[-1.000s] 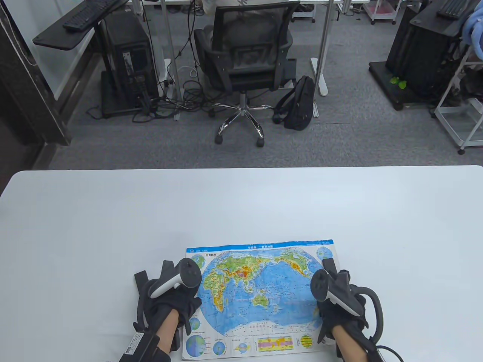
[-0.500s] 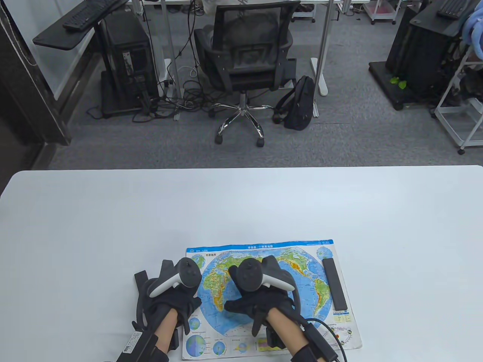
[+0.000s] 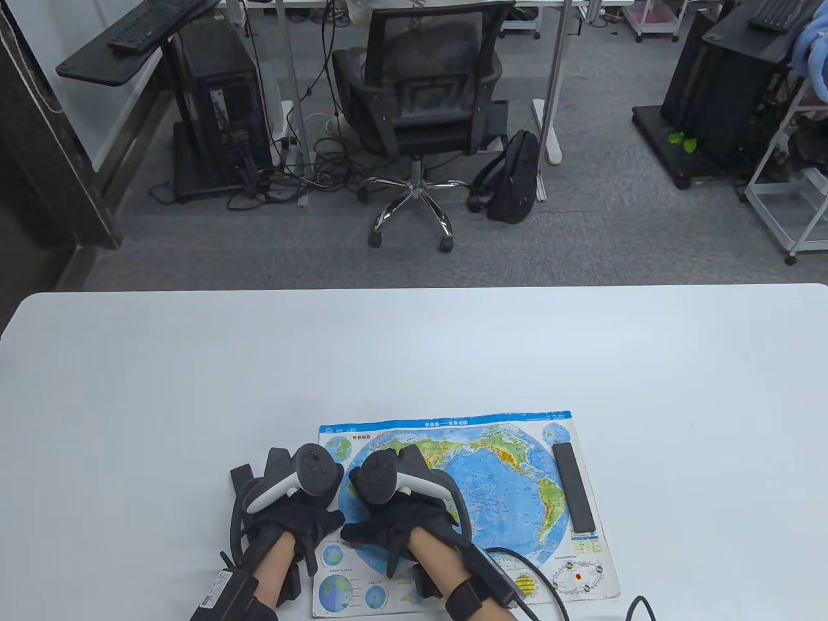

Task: Unroll map and secure with paperweights

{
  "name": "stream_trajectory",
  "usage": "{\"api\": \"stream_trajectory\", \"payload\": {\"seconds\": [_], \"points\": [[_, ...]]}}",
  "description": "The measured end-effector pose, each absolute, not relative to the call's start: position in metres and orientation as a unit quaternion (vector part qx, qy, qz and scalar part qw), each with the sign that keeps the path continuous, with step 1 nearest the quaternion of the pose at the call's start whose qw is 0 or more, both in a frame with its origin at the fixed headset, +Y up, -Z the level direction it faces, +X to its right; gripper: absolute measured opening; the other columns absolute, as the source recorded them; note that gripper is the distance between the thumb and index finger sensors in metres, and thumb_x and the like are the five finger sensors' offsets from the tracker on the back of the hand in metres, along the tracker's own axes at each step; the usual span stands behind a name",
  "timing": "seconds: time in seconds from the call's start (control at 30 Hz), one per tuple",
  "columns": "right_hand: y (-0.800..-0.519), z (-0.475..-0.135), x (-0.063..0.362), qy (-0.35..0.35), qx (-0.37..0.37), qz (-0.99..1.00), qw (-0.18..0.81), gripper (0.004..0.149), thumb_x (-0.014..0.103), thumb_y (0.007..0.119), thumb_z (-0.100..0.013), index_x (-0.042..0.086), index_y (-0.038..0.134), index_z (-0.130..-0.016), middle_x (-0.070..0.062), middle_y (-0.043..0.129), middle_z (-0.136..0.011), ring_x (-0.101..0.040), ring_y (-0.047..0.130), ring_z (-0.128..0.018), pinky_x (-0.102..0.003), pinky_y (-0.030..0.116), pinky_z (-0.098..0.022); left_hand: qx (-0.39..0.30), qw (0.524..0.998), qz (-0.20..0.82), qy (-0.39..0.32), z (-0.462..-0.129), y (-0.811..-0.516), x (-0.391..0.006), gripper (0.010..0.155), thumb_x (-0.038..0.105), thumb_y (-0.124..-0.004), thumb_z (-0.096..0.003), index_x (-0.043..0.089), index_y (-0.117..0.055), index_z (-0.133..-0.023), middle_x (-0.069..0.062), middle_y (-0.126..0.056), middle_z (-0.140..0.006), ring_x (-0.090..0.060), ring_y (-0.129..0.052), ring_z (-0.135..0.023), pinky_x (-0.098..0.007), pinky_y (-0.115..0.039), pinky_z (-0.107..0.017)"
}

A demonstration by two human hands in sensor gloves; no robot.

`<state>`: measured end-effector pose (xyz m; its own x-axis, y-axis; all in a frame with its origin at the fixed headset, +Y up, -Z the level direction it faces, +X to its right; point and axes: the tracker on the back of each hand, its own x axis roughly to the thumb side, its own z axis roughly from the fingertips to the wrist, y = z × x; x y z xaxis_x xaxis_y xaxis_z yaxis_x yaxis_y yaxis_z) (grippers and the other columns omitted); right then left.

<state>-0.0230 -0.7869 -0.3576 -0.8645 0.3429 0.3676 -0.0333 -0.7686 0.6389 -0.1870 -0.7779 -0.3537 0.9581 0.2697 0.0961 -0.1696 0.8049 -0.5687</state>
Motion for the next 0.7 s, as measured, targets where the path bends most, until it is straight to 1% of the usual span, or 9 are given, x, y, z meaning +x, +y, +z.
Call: {"api": "stream_trajectory", "payload": {"seconds": [0.17,0.2,0.47,0.57,0.7], "points": [[-0.792,-0.356,-0.028,0.33,0.234,0.912,0.073,0.074,0.056,0.06,-0.058,0.028,0.008,-0.102,-0.031,-0.017,-0.095,-0.067,-0.011,-0.072,-0.087,0.011,-0.034,-0.293,0.945,0.116,-0.089,-0.354,-0.778,-0.187,0.073,0.042,-0.07,-0.0546,0.03,-0.021,-0.107,-0.006,-0.021,-0.113,-0.038,-0.02,-0.103,-0.058,-0.022,-0.07],[-0.792,-0.355,-0.03,0.327,0.237,0.913,0.06,0.073,0.057,0.058,-0.057,0.028,0.008,-0.102,-0.031,-0.017,-0.095,-0.068,-0.01,-0.072,-0.087,0.012,-0.034,-0.293,0.945,0.116,-0.09,-0.354,-0.778,-0.187,0.073,0.042,-0.07,-0.0545,0.03,-0.021,-0.107,-0.006,-0.021,-0.113,-0.038,-0.02,-0.103,-0.058,-0.022,-0.07],[-0.791,-0.356,-0.029,0.319,0.232,0.917,0.061,0.072,0.058,0.06,-0.057,0.029,0.013,-0.103,-0.03,-0.013,-0.098,-0.068,-0.007,-0.074,-0.087,0.015,-0.035,-0.288,0.944,0.129,-0.099,-0.353,-0.778,-0.19,0.073,0.04,-0.071,-0.0545,0.029,-0.022,-0.107,-0.007,-0.02,-0.114,-0.038,-0.02,-0.103,-0.059,-0.022,-0.07],[-0.791,-0.356,-0.03,0.32,0.23,0.917,0.06,0.072,0.058,0.06,-0.056,0.029,0.013,-0.103,-0.03,-0.012,-0.098,-0.068,-0.007,-0.074,-0.087,0.016,-0.036,-0.276,0.943,0.155,-0.104,-0.353,-0.771,-0.192,0.074,0.039,-0.071,-0.0543,0.029,-0.022,-0.108,-0.007,-0.019,-0.114,-0.039,-0.019,-0.103,-0.059,-0.023,-0.07],[-0.791,-0.356,-0.03,0.32,0.228,0.917,0.058,0.072,0.058,0.06,-0.056,0.029,0.013,-0.103,-0.03,-0.012,-0.098,-0.068,-0.006,-0.074,-0.087,0.016,-0.036,-0.247,0.942,0.197,-0.112,-0.351,-0.749,-0.197,0.075,0.04,-0.071,-0.0541,0.029,-0.021,-0.108,-0.007,-0.015,-0.114,-0.039,-0.017,-0.103,-0.059,-0.023,-0.07]]}}
